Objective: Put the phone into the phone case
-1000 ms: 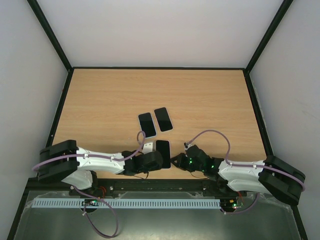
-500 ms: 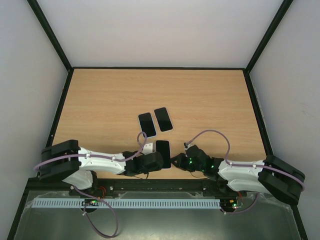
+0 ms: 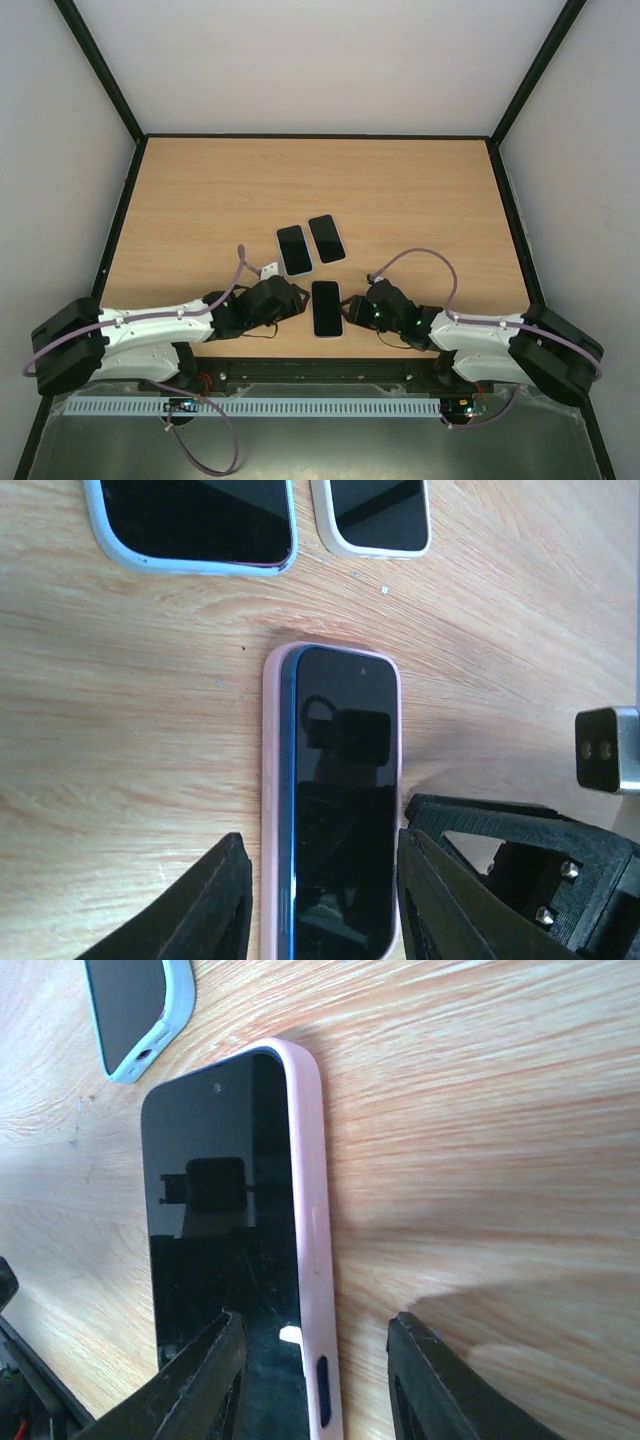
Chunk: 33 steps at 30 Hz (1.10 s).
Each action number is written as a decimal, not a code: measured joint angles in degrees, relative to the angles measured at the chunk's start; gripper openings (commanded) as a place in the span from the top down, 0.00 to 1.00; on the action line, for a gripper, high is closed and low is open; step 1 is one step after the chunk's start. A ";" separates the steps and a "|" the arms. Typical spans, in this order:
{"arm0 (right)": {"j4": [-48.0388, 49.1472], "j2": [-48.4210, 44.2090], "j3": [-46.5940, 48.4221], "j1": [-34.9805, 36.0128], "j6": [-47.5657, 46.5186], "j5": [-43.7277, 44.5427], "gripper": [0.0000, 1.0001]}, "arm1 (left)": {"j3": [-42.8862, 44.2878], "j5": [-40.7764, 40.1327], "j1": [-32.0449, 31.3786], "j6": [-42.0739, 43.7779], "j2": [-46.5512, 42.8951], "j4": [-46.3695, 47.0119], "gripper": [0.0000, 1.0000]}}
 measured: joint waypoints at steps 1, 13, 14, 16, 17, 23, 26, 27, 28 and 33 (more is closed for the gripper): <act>1.09 0.87 0.15 -0.24 -0.04 -0.24 0.60 | -0.13 0.55 0.94 0.68 0.00 0.20 0.60; 13.97 10.14 0.59 -0.98 0.57 -6.97 0.59 | -3.08 9.07 3.21 4.09 8.96 10.40 0.73; 14.71 10.67 0.59 -1.05 0.76 -7.65 0.59 | -3.08 9.44 3.10 4.09 9.68 11.04 0.75; 15.87 11.37 0.59 -1.29 1.38 -8.57 0.59 | -3.13 9.81 2.89 4.28 11.13 12.00 0.80; 16.09 11.45 0.59 -1.38 1.62 -8.94 0.59 | -3.17 9.86 2.89 4.37 11.76 12.33 0.82; 15.87 10.58 0.44 -2.38 3.10 -9.16 0.59 | -4.66 9.46 2.34 4.20 12.41 15.61 0.88; 15.63 9.38 0.20 -2.67 4.04 -9.46 0.59 | -5.18 8.52 1.38 3.48 12.41 16.63 0.84; 15.96 8.96 -0.07 -2.75 4.66 -9.62 0.59 | -5.44 8.15 1.11 3.19 12.41 17.09 0.82; 16.70 8.66 -0.48 -2.80 5.29 -9.84 0.59 | -5.64 7.89 0.92 2.82 12.41 17.62 0.82; 21.79 8.59 -2.62 -3.26 8.70 -11.32 0.58 | -6.97 6.69 0.13 1.07 12.22 20.28 0.76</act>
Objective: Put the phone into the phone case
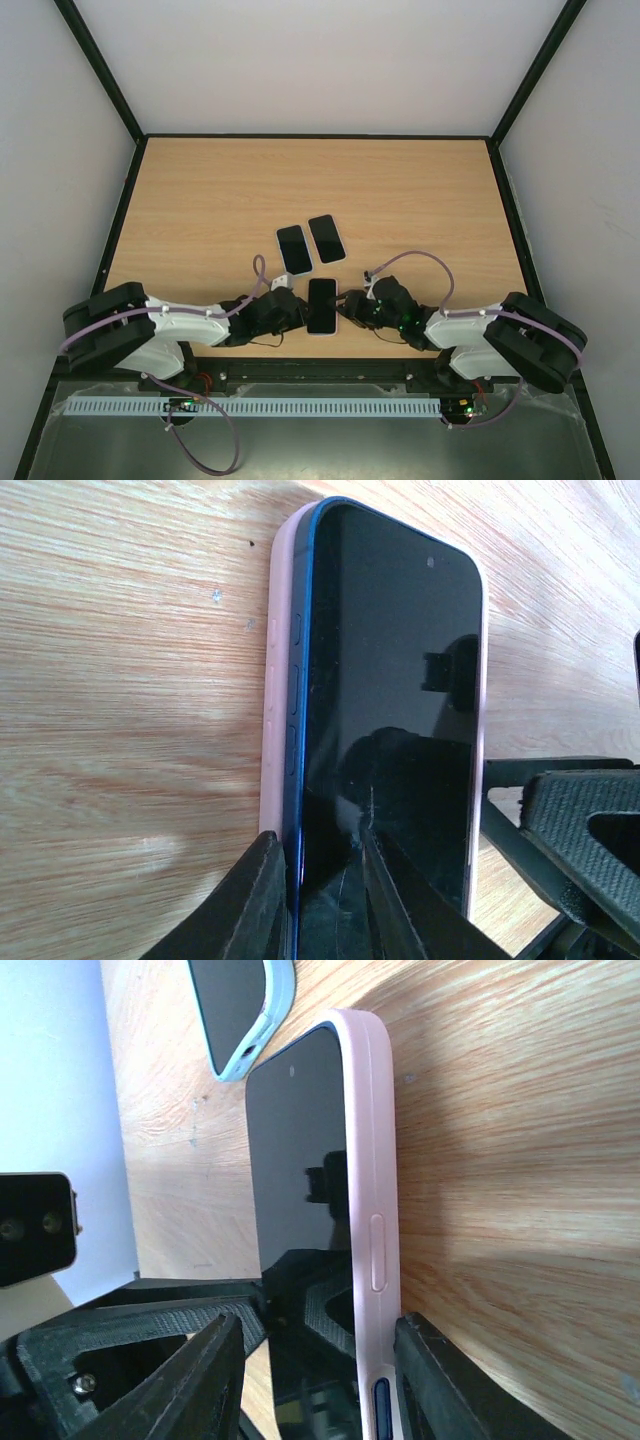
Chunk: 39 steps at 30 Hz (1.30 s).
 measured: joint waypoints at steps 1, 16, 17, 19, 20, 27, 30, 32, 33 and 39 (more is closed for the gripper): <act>0.57 0.00 -0.13 -0.11 0.50 -0.26 0.58 | -0.15 -0.17 -0.07 -0.17 -0.02 0.35 0.75; 11.04 1.79 -1.70 -0.57 4.00 -3.30 0.56 | -1.38 -1.51 -0.90 -2.21 -0.68 1.29 0.67; 10.88 1.95 -1.62 -0.57 3.61 -3.34 0.58 | -1.40 -1.55 -1.01 -2.23 -0.70 1.27 0.67; 10.23 2.36 -1.29 -0.57 2.51 -3.34 0.64 | -1.40 -1.75 -1.18 -2.25 -0.70 1.14 0.67; 10.12 2.75 -1.22 -0.57 2.08 -3.28 0.67 | -1.40 -1.84 -1.25 -2.27 -0.70 1.09 0.67; 10.10 6.78 -0.72 0.02 0.13 -5.68 0.76 | -1.40 -1.44 -1.92 -2.69 -0.68 1.16 0.67; 10.88 8.28 -0.59 0.22 0.15 -7.56 0.79 | -1.73 -1.01 -2.14 -3.13 -0.72 1.66 0.67; 11.87 9.25 -0.59 0.22 0.33 -8.48 0.84 | -2.05 -0.85 -2.23 -3.48 -0.92 2.08 0.67; 12.15 9.60 -0.59 0.24 0.39 -8.72 0.86 | -2.21 -0.79 -2.27 -3.54 -1.11 2.16 0.67; 12.68 9.97 -0.42 0.57 -0.98 -9.70 0.95 | -3.74 0.00 -2.73 -4.35 -3.72 2.10 0.51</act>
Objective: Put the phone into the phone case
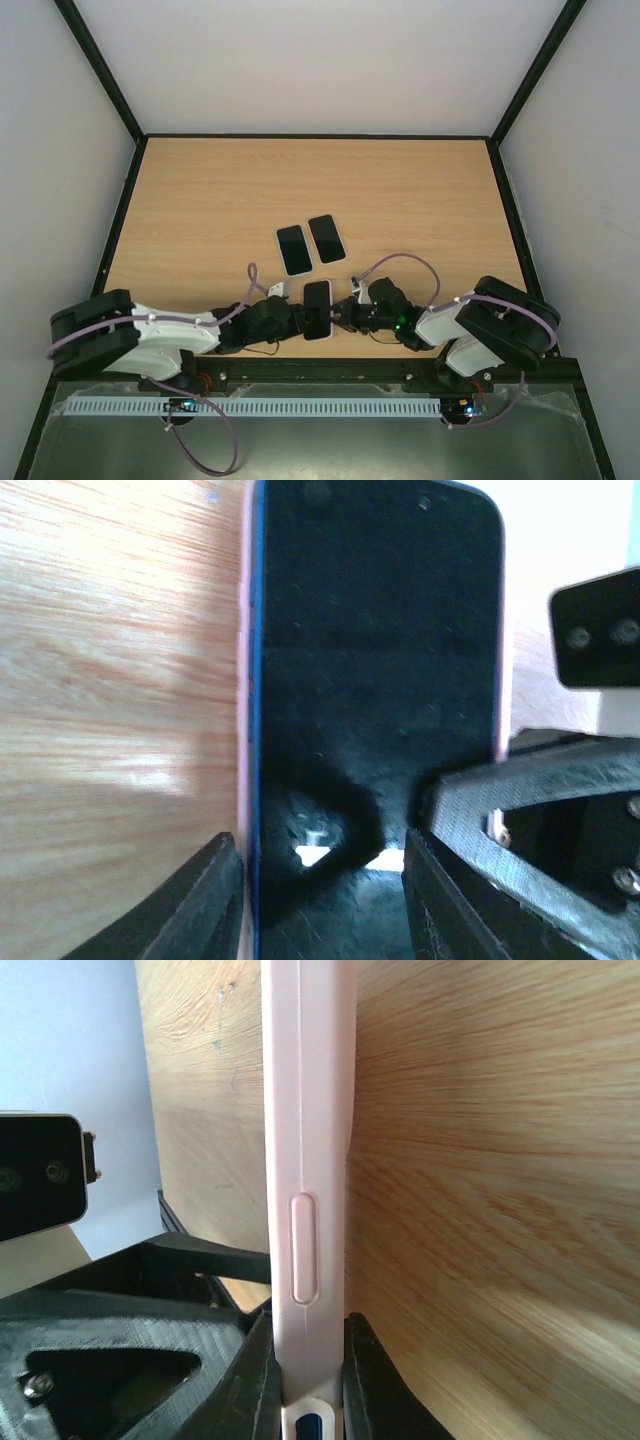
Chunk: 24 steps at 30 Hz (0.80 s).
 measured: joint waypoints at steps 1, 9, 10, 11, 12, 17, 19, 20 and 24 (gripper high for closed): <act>0.02 -0.04 0.11 0.02 -0.26 -0.15 0.95 | -0.37 0.11 -0.09 -0.13 -1.27 -0.20 0.49; -0.33 -8.44 0.48 0.02 -2.40 -1.92 0.95 | -2.29 -0.50 1.42 0.94 -22.16 -5.95 0.13; -0.37 -9.84 0.48 0.02 -2.82 -2.25 0.95 | -2.67 -0.63 1.88 1.25 -25.83 -6.64 0.12; -0.46 -11.87 0.50 0.04 -3.23 -2.89 0.95 | -3.02 -0.72 2.45 1.55 -30.01 -7.45 0.11; -0.48 -13.33 0.50 0.07 -3.48 -3.41 0.95 | -3.13 -0.87 2.86 1.95 -32.79 -8.17 0.11; -0.28 -21.94 0.52 0.07 -3.87 -7.45 0.95 | -3.15 -1.38 4.37 4.20 -46.18 -12.41 0.10; 0.33 -24.65 0.52 0.07 -3.52 -9.16 0.95 | -3.15 -1.38 4.52 5.03 -49.66 -13.38 0.10; 0.70 -25.62 0.52 0.07 -3.15 -9.79 0.95 | -3.13 -1.33 4.52 5.55 -51.08 -13.57 0.10; 3.23 -29.33 0.44 0.13 -1.33 -12.68 0.95 | -2.82 -0.35 4.61 8.17 -52.81 -13.90 0.12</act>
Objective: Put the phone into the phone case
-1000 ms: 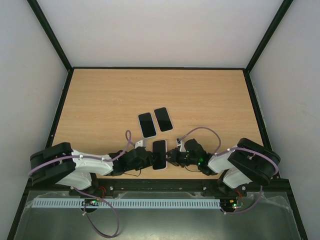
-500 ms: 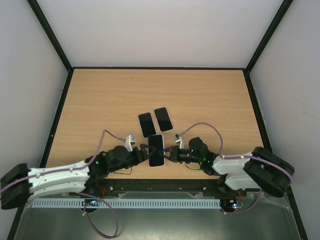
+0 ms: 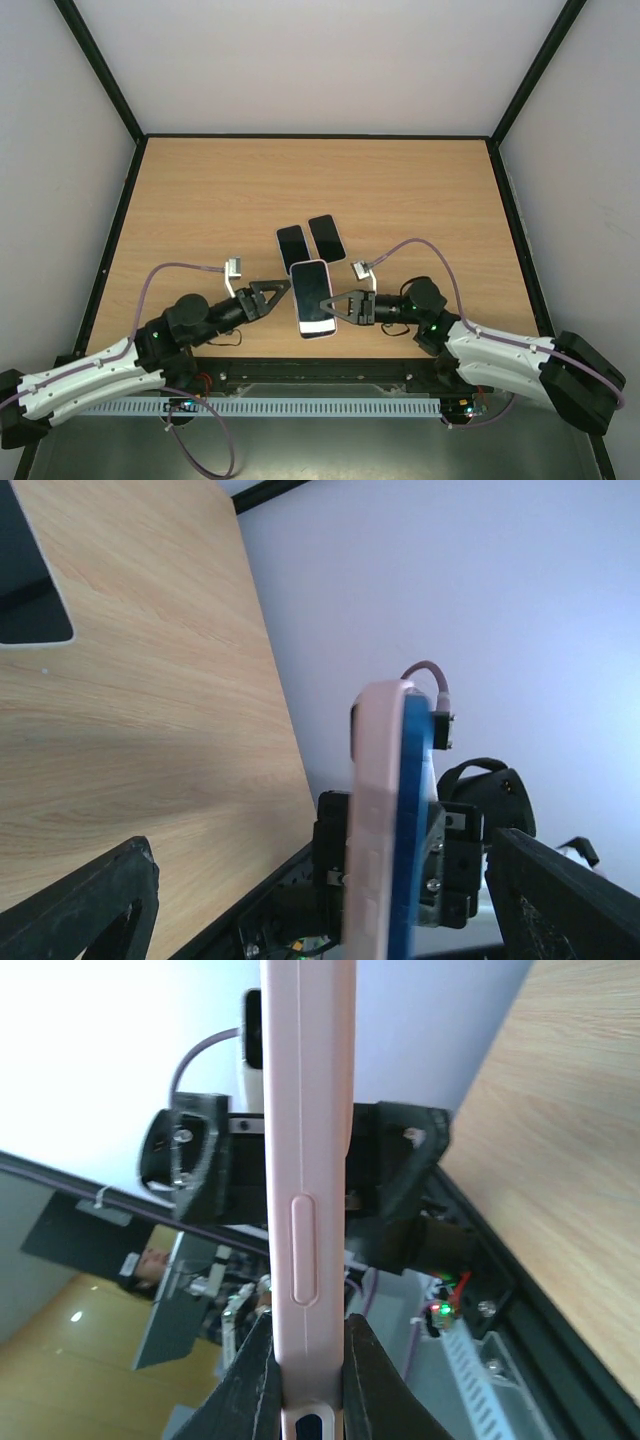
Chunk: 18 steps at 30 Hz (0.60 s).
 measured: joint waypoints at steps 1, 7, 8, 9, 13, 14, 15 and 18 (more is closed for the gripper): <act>1.05 -0.63 -0.11 0.09 0.57 -0.63 0.95 | 0.15 0.63 0.00 0.72 0.13 0.09 0.13; 5.84 -2.38 -0.79 1.36 3.39 -3.23 0.96 | 0.35 4.96 0.02 2.91 3.72 7.21 0.23; 6.29 -2.40 -0.79 1.66 3.72 -3.54 0.96 | 0.31 5.42 0.02 2.91 4.37 8.70 0.25; 6.69 -2.43 -0.79 1.92 3.91 -3.69 0.96 | 0.13 6.32 0.02 2.93 5.55 11.63 0.28; 7.98 -2.47 -0.81 2.86 4.44 -4.13 0.96 | -0.33 7.76 0.02 2.54 7.56 17.00 0.44; 8.00 -2.56 -0.83 2.95 4.59 -4.15 0.96 | -0.35 7.91 0.04 2.23 7.91 18.05 0.47; 8.11 -2.69 -0.87 3.02 4.66 -4.15 0.96 | -0.35 8.04 0.04 2.21 8.24 19.02 0.50; 8.41 -3.08 -1.20 3.23 4.87 -4.15 0.96 | -0.42 8.35 0.04 1.57 8.61 21.24 0.62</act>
